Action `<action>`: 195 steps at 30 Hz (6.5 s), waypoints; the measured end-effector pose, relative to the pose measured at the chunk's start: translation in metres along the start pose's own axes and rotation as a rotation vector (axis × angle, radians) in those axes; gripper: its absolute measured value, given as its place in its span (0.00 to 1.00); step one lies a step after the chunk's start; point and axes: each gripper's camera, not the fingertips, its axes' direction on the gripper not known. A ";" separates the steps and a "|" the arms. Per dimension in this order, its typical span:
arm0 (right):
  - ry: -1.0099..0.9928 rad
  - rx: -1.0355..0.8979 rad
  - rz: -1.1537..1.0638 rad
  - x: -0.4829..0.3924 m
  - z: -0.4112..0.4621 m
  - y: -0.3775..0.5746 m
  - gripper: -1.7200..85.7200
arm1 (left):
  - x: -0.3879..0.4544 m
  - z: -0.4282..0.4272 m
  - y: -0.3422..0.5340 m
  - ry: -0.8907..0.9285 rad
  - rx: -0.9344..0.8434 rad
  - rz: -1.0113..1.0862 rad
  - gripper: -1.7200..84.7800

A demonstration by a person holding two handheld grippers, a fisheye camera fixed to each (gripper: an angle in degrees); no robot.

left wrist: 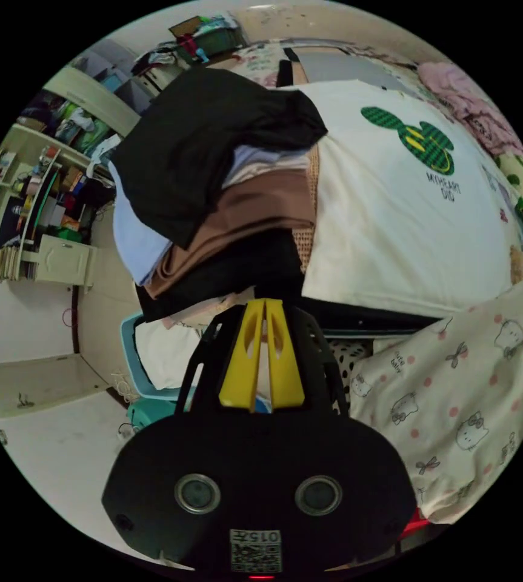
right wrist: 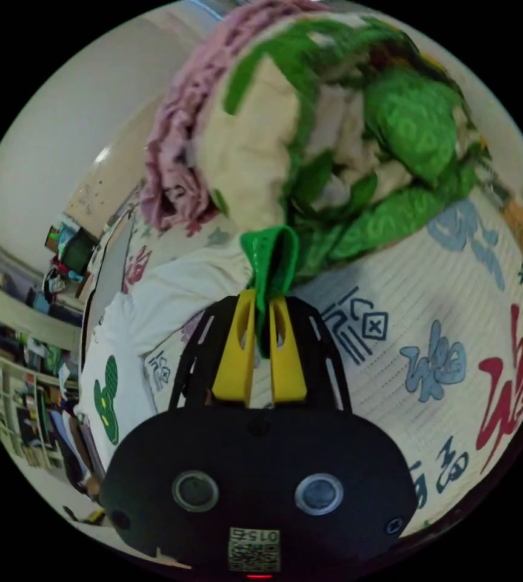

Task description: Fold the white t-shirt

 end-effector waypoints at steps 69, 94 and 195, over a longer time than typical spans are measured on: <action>-1.037 -0.857 -0.950 -0.212 -0.015 0.227 0.18 | 0.525 0.309 -0.351 0.925 0.147 0.365 0.11; -0.370 -0.334 0.034 -0.192 0.242 -0.230 0.03 | 0.797 0.277 -0.455 0.515 0.273 0.554 0.03; -0.217 -0.803 -0.909 0.132 0.423 0.266 0.01 | -0.049 0.345 -0.258 0.162 0.172 -0.862 0.06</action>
